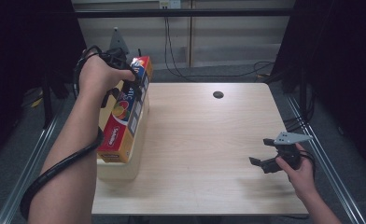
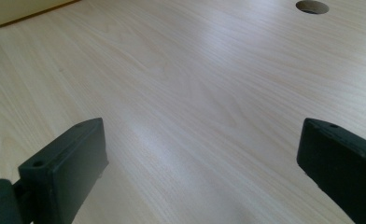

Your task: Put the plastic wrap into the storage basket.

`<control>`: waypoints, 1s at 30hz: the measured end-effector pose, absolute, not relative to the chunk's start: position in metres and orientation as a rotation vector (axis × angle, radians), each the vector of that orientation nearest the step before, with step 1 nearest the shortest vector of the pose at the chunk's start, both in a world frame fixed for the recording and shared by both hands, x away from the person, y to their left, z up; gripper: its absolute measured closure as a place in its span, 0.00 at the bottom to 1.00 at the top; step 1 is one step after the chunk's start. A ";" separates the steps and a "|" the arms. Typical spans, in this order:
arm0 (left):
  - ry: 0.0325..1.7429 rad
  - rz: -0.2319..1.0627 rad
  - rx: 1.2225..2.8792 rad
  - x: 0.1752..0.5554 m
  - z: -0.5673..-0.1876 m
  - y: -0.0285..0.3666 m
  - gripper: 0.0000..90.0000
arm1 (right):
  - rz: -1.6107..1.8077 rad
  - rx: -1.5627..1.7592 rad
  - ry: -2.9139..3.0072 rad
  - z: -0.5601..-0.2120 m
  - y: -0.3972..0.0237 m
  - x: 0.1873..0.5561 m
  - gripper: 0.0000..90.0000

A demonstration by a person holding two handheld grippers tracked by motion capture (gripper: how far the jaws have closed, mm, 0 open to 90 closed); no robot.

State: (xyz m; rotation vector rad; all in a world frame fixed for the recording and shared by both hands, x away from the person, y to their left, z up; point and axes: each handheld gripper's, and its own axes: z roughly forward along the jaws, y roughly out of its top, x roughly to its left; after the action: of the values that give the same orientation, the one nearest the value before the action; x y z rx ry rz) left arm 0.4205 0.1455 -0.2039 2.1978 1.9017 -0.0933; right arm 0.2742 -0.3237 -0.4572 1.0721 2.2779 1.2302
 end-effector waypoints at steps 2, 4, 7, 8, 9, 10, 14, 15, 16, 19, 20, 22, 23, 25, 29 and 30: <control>1.904 -0.092 2.194 0.420 -0.204 0.148 0.46 | 1.229 1.072 2.277 -0.457 -0.324 0.274 0.01; 1.900 -0.094 2.199 0.420 -0.205 0.151 0.46 | 1.228 1.072 2.278 -0.457 -0.324 0.274 0.01; 1.918 -0.082 2.193 0.420 -0.205 0.153 0.46 | 1.224 1.079 2.274 -0.458 -0.324 0.274 0.01; 1.913 -0.085 2.198 0.420 -0.205 0.155 0.46 | 1.229 1.079 2.276 -0.457 -0.324 0.274 0.01; 1.922 -0.084 2.192 0.420 -0.205 0.155 0.46 | 1.229 1.081 2.273 -0.457 -0.324 0.274 0.01; 1.917 -0.081 2.194 0.420 -0.205 0.157 0.46 | 1.227 1.081 2.270 -0.457 -0.324 0.274 0.01; 1.929 -0.073 2.178 0.418 -0.205 0.160 0.46 | 1.226 1.086 2.271 -0.457 -0.325 0.274 0.01; 1.936 -0.074 2.181 0.418 -0.205 0.161 0.46 | 1.227 1.085 2.270 -0.457 -0.325 0.274 0.01; 1.938 -0.071 2.183 0.417 -0.206 0.163 0.46 | 1.230 1.084 2.269 -0.457 -0.325 0.274 0.01; 1.942 -0.075 2.171 0.417 -0.207 0.165 0.46 | 1.230 1.080 2.270 -0.456 -0.325 0.274 0.01; 1.937 -0.068 2.181 0.417 -0.207 0.167 0.46 | 1.231 1.079 2.270 -0.456 -0.325 0.274 0.01; 1.955 -0.071 2.165 0.416 -0.208 0.168 0.46 | 1.230 1.080 2.268 -0.456 -0.325 0.274 0.01; 1.952 -0.067 2.167 0.416 -0.208 0.170 0.46 | 1.232 1.078 2.270 -0.456 -0.325 0.274 0.01; 1.952 -0.064 2.169 0.416 -0.208 0.172 0.46 | 1.228 1.079 2.268 -0.456 -0.325 0.274 0.01; 1.966 -0.050 2.166 0.415 -0.210 0.174 0.46 | 1.226 1.079 2.270 -0.456 -0.324 0.274 0.01; 1.973 -0.048 2.161 0.415 -0.211 0.174 0.46 | 1.227 1.078 2.270 -0.456 -0.324 0.274 0.01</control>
State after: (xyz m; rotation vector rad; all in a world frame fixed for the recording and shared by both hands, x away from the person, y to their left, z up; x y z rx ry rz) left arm 0.4154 0.1739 -0.2106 2.1608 1.9729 -0.0484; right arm 0.2739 -0.3242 -0.4562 1.0776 2.2696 1.2265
